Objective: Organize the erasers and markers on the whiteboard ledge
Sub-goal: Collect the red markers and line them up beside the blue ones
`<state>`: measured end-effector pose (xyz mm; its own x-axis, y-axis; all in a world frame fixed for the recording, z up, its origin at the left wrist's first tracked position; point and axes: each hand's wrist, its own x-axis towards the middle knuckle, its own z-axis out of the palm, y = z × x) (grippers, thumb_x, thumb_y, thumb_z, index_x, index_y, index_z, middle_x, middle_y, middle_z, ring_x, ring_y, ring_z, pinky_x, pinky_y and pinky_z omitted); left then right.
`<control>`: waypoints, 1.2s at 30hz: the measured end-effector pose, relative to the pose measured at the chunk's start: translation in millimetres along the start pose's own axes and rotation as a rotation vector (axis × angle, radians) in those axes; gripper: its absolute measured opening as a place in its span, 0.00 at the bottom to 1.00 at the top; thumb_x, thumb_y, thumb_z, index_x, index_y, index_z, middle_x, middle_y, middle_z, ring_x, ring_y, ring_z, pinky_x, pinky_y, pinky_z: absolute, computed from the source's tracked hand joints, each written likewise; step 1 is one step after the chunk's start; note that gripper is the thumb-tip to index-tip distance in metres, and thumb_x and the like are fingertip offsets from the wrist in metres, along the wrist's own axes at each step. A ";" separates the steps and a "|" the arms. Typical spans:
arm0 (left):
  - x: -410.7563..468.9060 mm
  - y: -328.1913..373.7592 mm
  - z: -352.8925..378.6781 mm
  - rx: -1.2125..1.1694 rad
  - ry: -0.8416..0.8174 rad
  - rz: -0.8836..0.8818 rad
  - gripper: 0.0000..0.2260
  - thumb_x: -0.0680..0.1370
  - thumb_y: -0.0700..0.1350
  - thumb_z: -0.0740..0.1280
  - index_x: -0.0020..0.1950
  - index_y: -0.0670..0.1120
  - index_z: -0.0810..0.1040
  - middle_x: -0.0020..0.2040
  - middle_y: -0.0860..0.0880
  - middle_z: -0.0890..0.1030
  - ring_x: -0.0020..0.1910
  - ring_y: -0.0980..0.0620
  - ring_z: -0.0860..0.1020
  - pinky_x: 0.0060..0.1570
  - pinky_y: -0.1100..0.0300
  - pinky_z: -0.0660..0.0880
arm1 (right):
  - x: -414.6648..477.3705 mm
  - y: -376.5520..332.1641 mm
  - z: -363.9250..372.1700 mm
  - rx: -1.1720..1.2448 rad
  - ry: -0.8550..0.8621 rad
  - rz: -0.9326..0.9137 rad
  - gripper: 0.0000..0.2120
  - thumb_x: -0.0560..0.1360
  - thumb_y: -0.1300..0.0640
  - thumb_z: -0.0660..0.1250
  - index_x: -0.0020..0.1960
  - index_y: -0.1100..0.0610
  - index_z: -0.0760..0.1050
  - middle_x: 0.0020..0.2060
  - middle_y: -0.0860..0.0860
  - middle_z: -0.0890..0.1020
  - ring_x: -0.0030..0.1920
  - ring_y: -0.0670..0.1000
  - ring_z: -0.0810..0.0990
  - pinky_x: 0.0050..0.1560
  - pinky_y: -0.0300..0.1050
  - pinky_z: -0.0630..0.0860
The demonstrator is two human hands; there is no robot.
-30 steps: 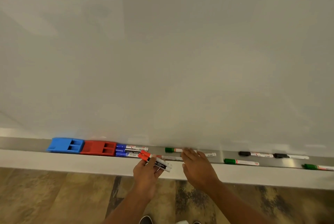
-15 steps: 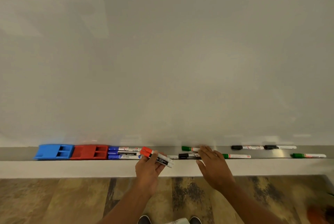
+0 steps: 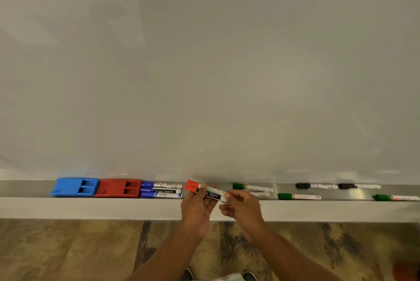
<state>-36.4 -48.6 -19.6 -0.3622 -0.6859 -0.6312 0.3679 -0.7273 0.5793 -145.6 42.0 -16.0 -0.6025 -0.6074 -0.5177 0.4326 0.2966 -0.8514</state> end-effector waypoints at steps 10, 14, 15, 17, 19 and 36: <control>-8.6 -3.3 -14.7 0.655 0.077 0.202 0.06 0.82 0.42 0.71 0.55 0.41 0.86 0.46 0.39 0.89 0.49 0.43 0.88 0.55 0.45 0.85 | 30.4 -9.6 -6.3 -0.130 0.064 -0.121 0.03 0.77 0.65 0.73 0.50 0.61 0.83 0.37 0.58 0.88 0.37 0.55 0.87 0.45 0.48 0.86; -24.9 -15.2 -26.3 1.240 -0.012 0.577 0.07 0.84 0.46 0.69 0.61 0.49 0.83 0.56 0.55 0.85 0.57 0.54 0.82 0.60 0.59 0.78 | 42.7 -9.8 -9.3 -0.296 0.072 -0.166 0.04 0.78 0.64 0.72 0.49 0.57 0.84 0.36 0.49 0.88 0.38 0.53 0.88 0.43 0.44 0.86; -25.9 -18.6 -28.3 1.335 -0.059 0.640 0.11 0.84 0.48 0.68 0.67 0.49 0.81 0.64 0.54 0.82 0.64 0.56 0.78 0.67 0.62 0.72 | 45.2 -9.5 -8.8 -0.327 0.079 -0.171 0.04 0.77 0.64 0.73 0.50 0.57 0.84 0.36 0.48 0.88 0.38 0.52 0.88 0.42 0.43 0.86; -21.3 -25.5 -30.9 1.518 -0.169 0.724 0.21 0.85 0.51 0.65 0.78 0.50 0.73 0.78 0.53 0.72 0.78 0.54 0.67 0.77 0.62 0.57 | 49.5 -8.9 -6.8 -0.371 0.090 -0.171 0.04 0.77 0.64 0.74 0.50 0.58 0.84 0.36 0.50 0.88 0.37 0.52 0.88 0.42 0.46 0.86; -12.6 -31.3 -31.1 1.719 -0.240 0.777 0.29 0.85 0.54 0.63 0.85 0.50 0.61 0.86 0.51 0.58 0.86 0.49 0.53 0.81 0.56 0.45 | 52.0 -7.9 -3.4 -0.426 0.092 -0.171 0.05 0.76 0.65 0.74 0.52 0.60 0.85 0.37 0.52 0.87 0.36 0.53 0.88 0.42 0.48 0.86; 24.1 -34.4 -56.5 2.298 -0.411 0.674 0.38 0.86 0.62 0.53 0.84 0.48 0.33 0.84 0.47 0.30 0.82 0.43 0.28 0.79 0.44 0.30 | 46.9 -2.7 10.8 -0.948 0.035 -0.301 0.08 0.79 0.60 0.69 0.43 0.58 0.84 0.38 0.53 0.85 0.39 0.51 0.82 0.44 0.48 0.79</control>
<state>-9.4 -38.8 -83.9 -0.8212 -0.4987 -0.2773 -0.5510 0.8194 0.1582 -167.7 4.7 -37.0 -0.6255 -0.7364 -0.2578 -0.4472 0.6092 -0.6549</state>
